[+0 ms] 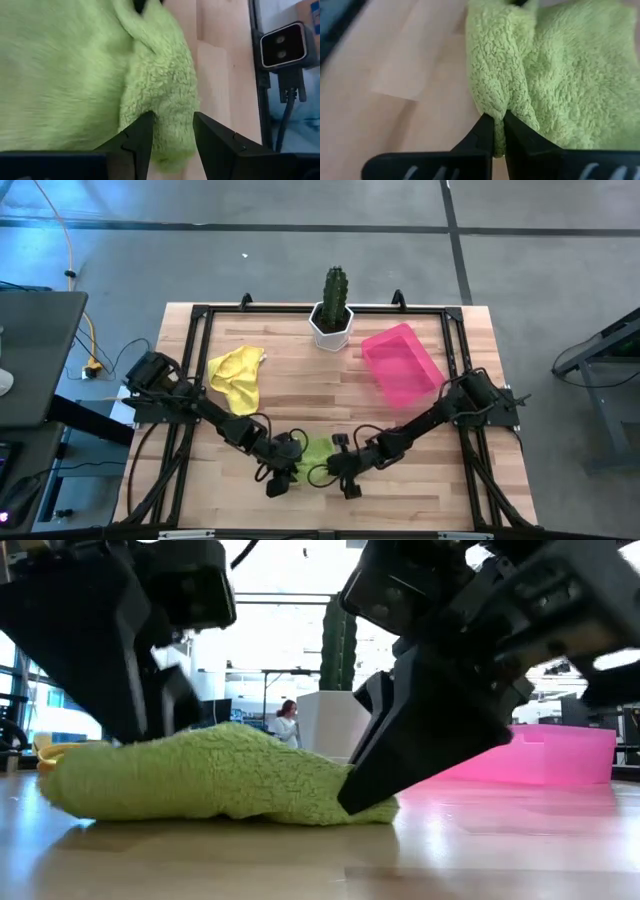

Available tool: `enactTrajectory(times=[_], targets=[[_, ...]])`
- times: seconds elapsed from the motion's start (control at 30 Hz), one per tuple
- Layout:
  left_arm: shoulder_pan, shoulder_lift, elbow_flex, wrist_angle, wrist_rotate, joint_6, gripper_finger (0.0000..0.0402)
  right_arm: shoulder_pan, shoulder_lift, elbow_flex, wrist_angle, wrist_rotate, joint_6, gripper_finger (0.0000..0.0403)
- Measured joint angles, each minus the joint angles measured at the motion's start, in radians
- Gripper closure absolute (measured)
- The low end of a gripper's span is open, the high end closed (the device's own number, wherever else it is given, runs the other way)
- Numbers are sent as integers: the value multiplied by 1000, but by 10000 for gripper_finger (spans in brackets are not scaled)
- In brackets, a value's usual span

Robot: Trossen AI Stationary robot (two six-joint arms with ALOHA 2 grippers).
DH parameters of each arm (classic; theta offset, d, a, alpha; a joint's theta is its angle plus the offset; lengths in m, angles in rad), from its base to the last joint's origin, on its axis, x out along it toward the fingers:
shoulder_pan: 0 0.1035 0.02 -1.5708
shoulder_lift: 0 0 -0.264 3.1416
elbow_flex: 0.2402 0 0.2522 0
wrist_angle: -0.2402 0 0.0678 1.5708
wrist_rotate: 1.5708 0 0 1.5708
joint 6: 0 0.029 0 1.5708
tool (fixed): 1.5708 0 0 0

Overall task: Roll microfiber towels into tight, uniform cylinder then place into a basket
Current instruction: Roll the green towel

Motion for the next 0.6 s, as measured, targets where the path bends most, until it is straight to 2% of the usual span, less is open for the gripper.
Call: enactTrajectory(times=[0.23, 0.47, 0.6], targets=[[-86, -78, 1, -38, -133, 204, 271, -34, 3, -2, 32, -155, 101, 401], [-238, -71, 2, -29, -396, 487, 271, -107, 7, -5, 92, -346, 333, 402], [-283, -48, 2, -28, -535, 569, 270, -137, 10, -6, 123, -418, 481, 402]])
